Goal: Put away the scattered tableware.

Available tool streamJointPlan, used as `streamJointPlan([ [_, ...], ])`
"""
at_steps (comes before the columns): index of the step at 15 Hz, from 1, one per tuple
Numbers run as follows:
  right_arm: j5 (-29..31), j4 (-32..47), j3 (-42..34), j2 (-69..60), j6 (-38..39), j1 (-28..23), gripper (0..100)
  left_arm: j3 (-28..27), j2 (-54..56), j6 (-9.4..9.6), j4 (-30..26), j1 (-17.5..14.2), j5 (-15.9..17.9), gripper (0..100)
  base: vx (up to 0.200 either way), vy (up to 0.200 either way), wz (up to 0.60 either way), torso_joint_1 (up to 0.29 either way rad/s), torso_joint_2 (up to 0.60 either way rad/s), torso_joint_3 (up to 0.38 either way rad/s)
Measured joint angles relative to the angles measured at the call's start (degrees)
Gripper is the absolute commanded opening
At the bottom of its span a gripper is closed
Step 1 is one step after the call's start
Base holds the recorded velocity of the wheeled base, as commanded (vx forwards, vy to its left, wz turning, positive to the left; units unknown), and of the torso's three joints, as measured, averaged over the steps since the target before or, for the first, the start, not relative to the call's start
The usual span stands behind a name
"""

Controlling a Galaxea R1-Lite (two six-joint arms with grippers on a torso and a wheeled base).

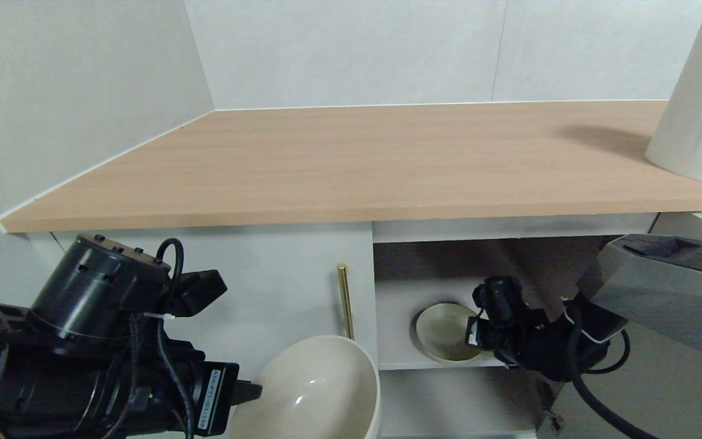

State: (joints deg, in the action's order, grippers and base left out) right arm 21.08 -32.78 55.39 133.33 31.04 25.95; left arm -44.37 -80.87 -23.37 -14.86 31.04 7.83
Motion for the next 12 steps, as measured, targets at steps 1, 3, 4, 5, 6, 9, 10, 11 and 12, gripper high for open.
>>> streamJointPlan([
  [1,1.4,0.0,0.8,0.6,0.0,-0.4,0,0.0,0.0,0.02,0.0,0.0,0.0,0,0.0,0.0,0.0,0.0,0.0,0.0],
  [3,1.9,-0.6,1.6,1.3,0.1,-0.9,0,0.0,-0.1,0.02,0.0,0.0,0.0,0,0.0,0.0,0.0,0.0,0.0,0.0],
  [4,2.0,-1.9,1.7,1.5,0.1,-1.1,0,0.0,-0.1,0.02,0.0,0.0,0.0,0,0.0,0.0,0.0,0.0,0.0,0.0],
  [5,2.0,-2.9,1.7,1.6,0.0,-1.3,0,0.0,-0.1,0.0,0.0,0.0,0.0,0,0.0,0.0,0.0,0.0,0.0,0.0],
  [6,2.2,-3.0,1.7,1.8,0.0,-1.4,0,0.0,-0.1,0.02,0.0,0.0,0.0,0,0.0,0.0,0.0,0.0,0.0,0.0],
  [9,2.3,-3.1,1.8,2.0,-0.1,-1.6,100,0.0,-0.1,0.02,0.0,0.0,0.0,0,0.0,0.0,0.0,0.0,0.0,0.0],
  [10,2.3,-3.1,1.8,2.1,-0.1,-1.5,100,0.0,-0.1,0.02,0.0,0.0,0.0,0,0.0,0.0,0.0,0.0,0.0,0.0],
  [11,2.3,-3.1,1.8,2.1,-0.2,-1.5,100,0.0,-0.2,0.02,0.0,0.0,0.0,0,0.0,0.0,0.0,0.0,0.0,0.0],
  [12,2.2,-3.1,1.8,2.1,-0.2,-1.5,100,0.0,-0.2,0.02,0.0,0.0,0.0,0,0.0,0.0,0.0,0.0,0.0,0.0],
])
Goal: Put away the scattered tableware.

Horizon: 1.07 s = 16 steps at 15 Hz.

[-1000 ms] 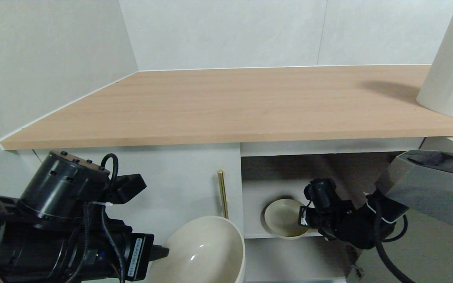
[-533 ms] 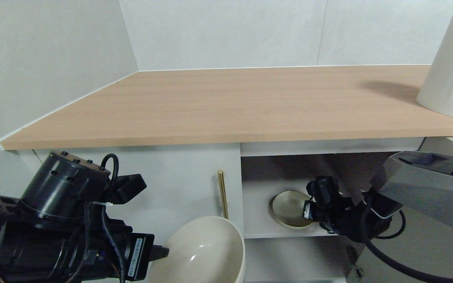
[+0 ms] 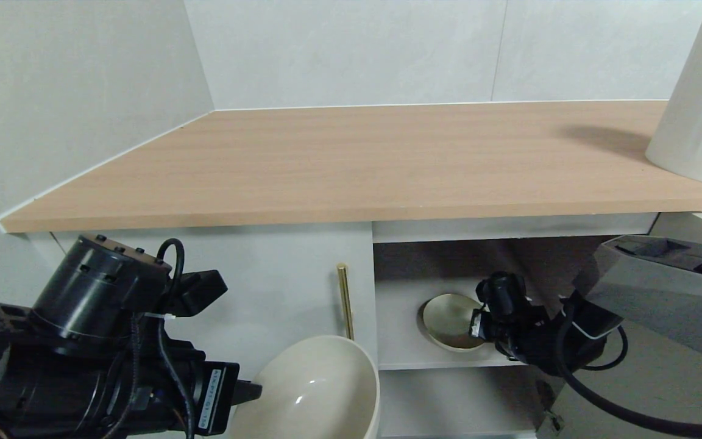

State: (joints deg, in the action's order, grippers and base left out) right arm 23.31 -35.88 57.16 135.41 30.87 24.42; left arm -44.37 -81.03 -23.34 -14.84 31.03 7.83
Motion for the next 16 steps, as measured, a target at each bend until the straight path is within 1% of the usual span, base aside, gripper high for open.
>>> streamJointPlan([
  [3,-0.4,0.2,-1.1,-0.6,-0.1,0.3,100,0.0,-0.2,-0.13,0.1,0.0,-0.1,0,0.0,0.0,0.0,0.0,0.0,0.0],
  [5,-1.3,0.3,-2.8,-2.1,-0.4,1.2,100,-0.1,-0.9,-0.77,1.1,0.0,-0.2,0,0.0,0.0,0.0,0.0,0.0,0.0],
  [7,-4.9,0.4,-6.3,-5.3,-1.9,3.0,100,0.0,-2.0,-4.75,3.7,0.4,-0.4,0,0.0,0.0,0.0,0.0,0.0,0.0],
  [9,-9.4,0.5,-10.8,-9.8,-5.1,5.5,100,0.0,-3.4,-7.45,4.7,1.7,-3.1,0,0.0,0.0,0.0,0.0,0.0,0.0],
  [11,-12.8,0.6,-15.5,-15.0,-9.9,8.0,100,0.1,-5.3,-8.18,4.8,3.6,-7.2,0,0.0,0.0,0.0,0.0,0.0,0.0],
  [12,-14.4,1.0,-17.7,-18.1,-11.8,9.0,100,0.3,-6.6,-9.17,4.8,4.9,-8.9,0,0.0,0.0,0.0,0.0,0.0,0.0],
  [14,-17.7,4.6,-20.1,-23.7,-13.3,10.8,100,0.4,-9.2,-11.47,5.2,7.8,-13.1,0,0.0,0.0,0.0,0.0,0.0,0.0],
  [16,-22.1,10.0,-20.9,-29.0,-13.6,12.5,100,0.4,-12.4,-13.24,6.7,10.3,-17.4,0,0.0,0.0,0.0,0.0,0.0,0.0],
])
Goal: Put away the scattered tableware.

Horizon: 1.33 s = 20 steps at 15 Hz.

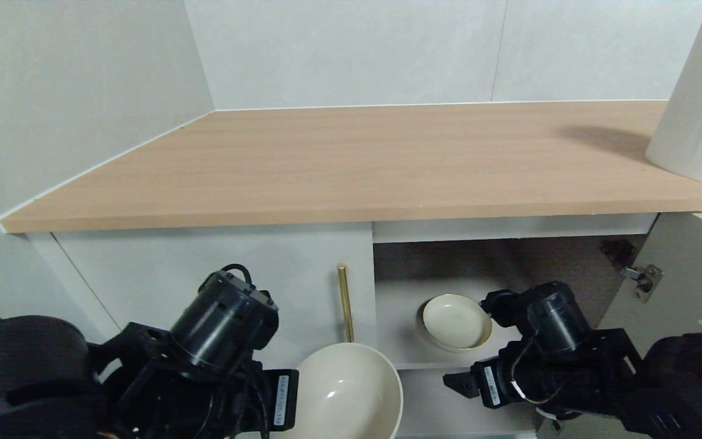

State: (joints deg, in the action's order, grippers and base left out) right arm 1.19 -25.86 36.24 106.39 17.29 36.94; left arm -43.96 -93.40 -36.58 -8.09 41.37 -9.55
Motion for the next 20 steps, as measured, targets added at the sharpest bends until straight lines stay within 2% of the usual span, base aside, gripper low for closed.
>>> streamJointPlan([
  [2,-3.7,3.2,-0.1,-4.2,0.2,2.3,100,0.0,-4.2,-1.27,2.3,2.3,-4.3,0,0.0,0.0,0.0,0.0,0.0,0.0],
  [5,-5.2,3.9,0.3,-7.0,1.5,5.5,100,0.0,-10.5,-1.89,7.2,5.0,-10.3,0,0.0,0.0,0.0,0.0,0.0,0.0],
  [6,-5.3,4.0,0.4,-7.4,2.4,6.9,100,0.0,-11.7,-1.9,7.9,5.8,-10.9,0,0.0,0.0,0.0,0.0,0.0,0.0],
  [10,-4.4,4.6,2.0,-5.6,3.4,9.9,100,-0.1,-12.5,-1.84,8.2,8.9,-11.2,0,0.0,0.0,0.0,0.0,0.0,0.0],
  [12,-1.2,4.9,3.0,-2.9,3.4,10.2,100,-0.1,-11.4,-1.57,8.1,9.9,-11.2,0,0.0,0.0,0.0,0.0,0.0,0.0],
  [20,0.7,4.4,3.9,1.8,3.6,10.3,100,0.1,-10.1,-1.32,7.7,10.7,-11.2,0,0.0,0.0,0.0,0.0,0.0,0.0],
])
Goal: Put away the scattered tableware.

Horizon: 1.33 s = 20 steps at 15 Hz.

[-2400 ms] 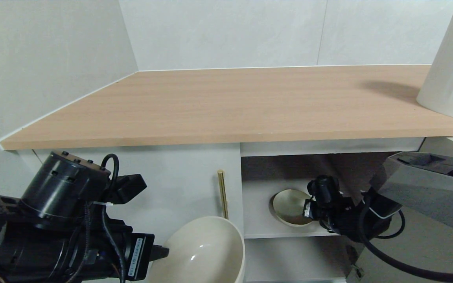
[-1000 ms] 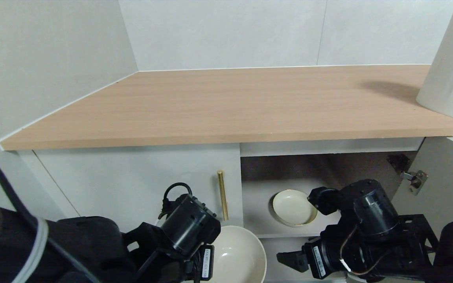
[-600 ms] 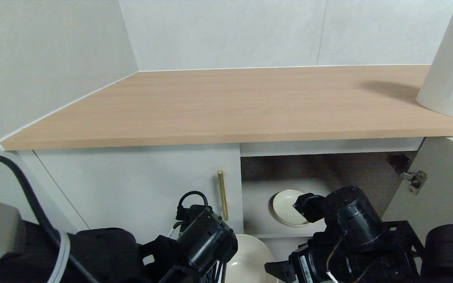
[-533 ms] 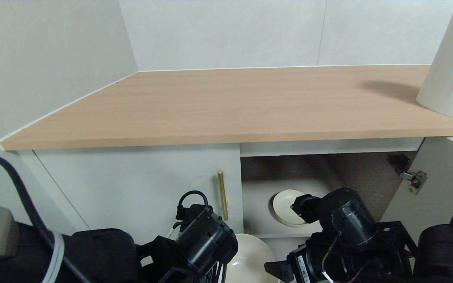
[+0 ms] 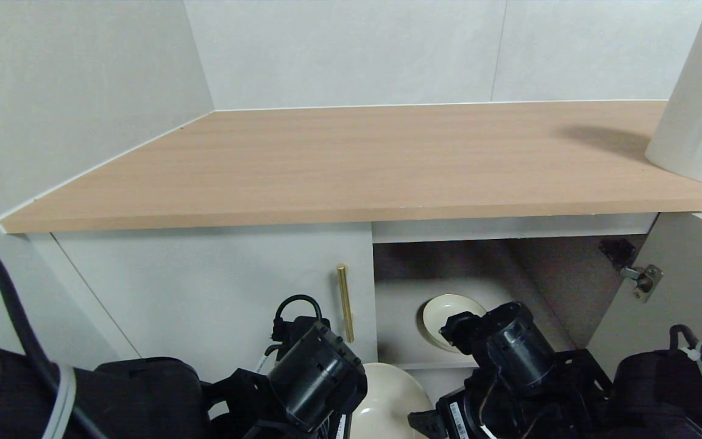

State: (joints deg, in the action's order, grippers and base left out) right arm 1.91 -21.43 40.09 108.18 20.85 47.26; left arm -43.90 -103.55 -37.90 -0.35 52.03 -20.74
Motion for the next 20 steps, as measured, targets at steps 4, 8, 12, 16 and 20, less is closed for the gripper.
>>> streamJointPlan([
  [4,0.0,-0.7,0.2,0.5,0.4,0.0,0,0.0,-0.1,0.02,-0.1,0.0,0.2,0,0.0,0.0,0.0,0.0,0.0,0.0],
  [8,-0.2,-1.0,0.2,0.7,0.4,0.0,0,0.0,-0.4,0.0,0.2,0.1,0.4,0,0.0,0.0,0.0,0.0,0.0,0.0],
  [12,-0.1,-0.8,0.2,0.7,0.4,0.0,0,0.1,-0.5,0.0,0.1,0.0,0.3,0,0.0,0.0,0.0,0.0,0.0,0.0],
  [16,0.0,-0.8,0.2,0.9,0.3,0.0,0,0.5,-0.5,0.11,0.0,0.0,0.3,100,0.0,0.0,0.0,0.0,0.0,0.0],
  [20,0.3,-0.3,0.1,0.9,0.3,-0.1,0,0.7,-0.5,0.16,-0.5,0.0,-0.1,100,0.0,0.0,0.0,0.0,0.0,0.0],
])
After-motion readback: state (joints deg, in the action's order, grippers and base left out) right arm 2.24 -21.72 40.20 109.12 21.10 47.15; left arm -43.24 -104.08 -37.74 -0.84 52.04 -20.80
